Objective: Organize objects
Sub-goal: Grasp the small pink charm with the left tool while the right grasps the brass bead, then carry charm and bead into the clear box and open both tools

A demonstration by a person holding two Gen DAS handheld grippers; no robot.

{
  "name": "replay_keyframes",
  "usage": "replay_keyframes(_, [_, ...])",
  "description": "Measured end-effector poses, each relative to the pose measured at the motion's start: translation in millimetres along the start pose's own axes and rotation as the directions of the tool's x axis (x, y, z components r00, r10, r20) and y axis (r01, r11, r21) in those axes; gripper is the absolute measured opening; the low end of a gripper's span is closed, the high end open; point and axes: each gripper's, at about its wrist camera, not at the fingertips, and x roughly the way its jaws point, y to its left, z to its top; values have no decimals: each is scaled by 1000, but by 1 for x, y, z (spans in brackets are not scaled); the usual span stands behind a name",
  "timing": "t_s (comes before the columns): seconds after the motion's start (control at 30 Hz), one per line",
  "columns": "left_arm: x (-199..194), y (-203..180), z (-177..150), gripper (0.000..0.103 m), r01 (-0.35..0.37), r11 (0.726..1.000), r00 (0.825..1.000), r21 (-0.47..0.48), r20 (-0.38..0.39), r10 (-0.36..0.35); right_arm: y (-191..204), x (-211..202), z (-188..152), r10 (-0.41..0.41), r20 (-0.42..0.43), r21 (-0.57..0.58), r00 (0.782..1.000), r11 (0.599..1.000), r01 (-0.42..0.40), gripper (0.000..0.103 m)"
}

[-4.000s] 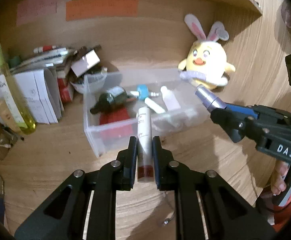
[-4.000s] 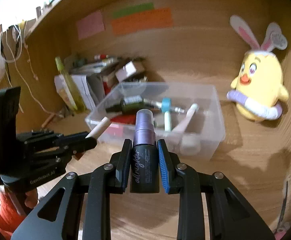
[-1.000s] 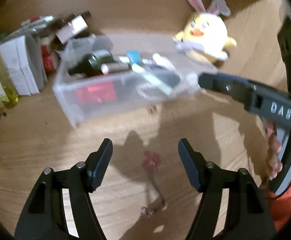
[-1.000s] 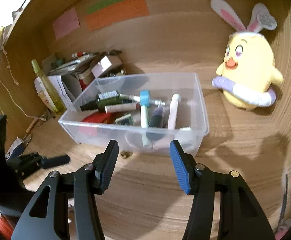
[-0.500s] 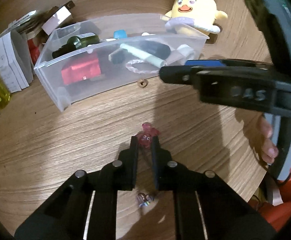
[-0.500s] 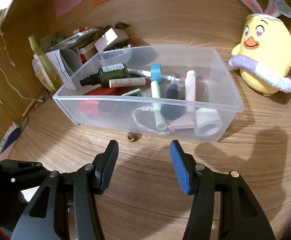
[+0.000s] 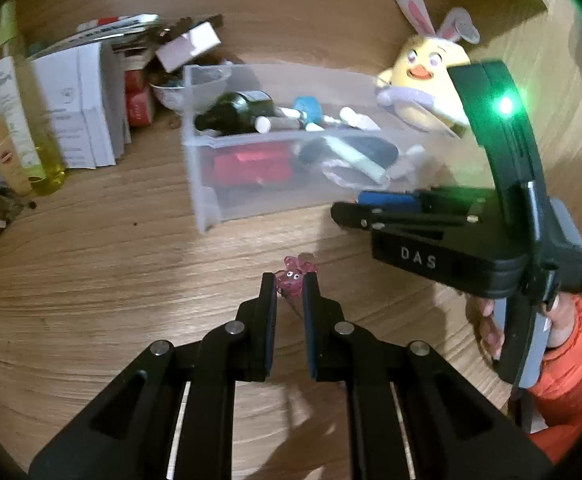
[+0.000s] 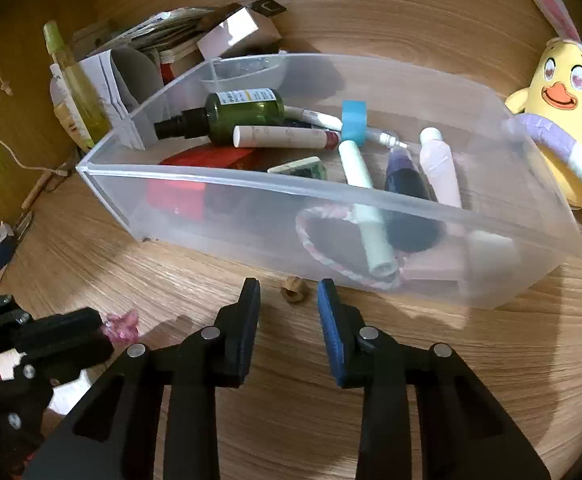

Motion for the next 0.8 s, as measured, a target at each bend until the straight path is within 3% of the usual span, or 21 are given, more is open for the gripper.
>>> replay_keyframes(0.1, [-3,5,3,12,8,1000,1000,-12,18,-7,2,0,-3,-26,12,-10,1000,1000,27,12])
replay_keyframes(0.43, [-17,7,17,12,23,999,996,-37,84,-20,1,-11,-7,0,33,-9,999,1000,1,12])
replay_keyframes(0.8, [-41,4,45,12,28,998,980,-55,198,-16,3,-59,1,9,148,-22,989,1000,-5,12])
